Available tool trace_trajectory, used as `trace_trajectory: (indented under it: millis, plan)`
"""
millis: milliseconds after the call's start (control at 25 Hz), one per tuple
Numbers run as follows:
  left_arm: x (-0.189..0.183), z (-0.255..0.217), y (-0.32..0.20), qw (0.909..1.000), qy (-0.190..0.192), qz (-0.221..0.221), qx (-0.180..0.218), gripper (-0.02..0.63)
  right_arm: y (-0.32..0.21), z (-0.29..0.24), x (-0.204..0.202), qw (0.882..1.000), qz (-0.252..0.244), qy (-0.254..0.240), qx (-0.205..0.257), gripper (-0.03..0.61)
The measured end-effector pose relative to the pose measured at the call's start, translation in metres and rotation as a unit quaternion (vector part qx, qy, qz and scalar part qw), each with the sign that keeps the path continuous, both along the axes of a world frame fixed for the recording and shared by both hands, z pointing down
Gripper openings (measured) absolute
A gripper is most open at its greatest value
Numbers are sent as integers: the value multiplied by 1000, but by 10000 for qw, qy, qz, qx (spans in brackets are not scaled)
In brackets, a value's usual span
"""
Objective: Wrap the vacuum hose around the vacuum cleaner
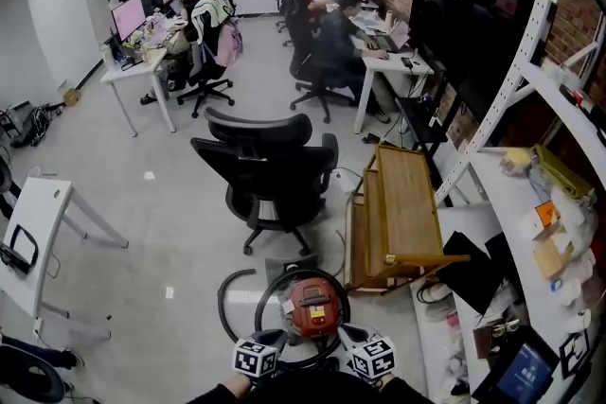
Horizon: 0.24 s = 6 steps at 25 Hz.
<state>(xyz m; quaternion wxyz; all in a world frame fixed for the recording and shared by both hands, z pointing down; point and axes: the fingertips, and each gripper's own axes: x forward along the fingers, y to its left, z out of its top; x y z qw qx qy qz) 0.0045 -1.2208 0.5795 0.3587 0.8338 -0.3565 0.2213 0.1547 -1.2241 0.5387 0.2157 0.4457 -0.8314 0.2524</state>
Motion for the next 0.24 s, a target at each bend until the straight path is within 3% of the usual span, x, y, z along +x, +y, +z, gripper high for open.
trace_trajectory:
  millis: [240]
  plan:
    - [-2,3,11,10000,24,35,-50,40,7,-1,-9,10000,-45,16,5,14]
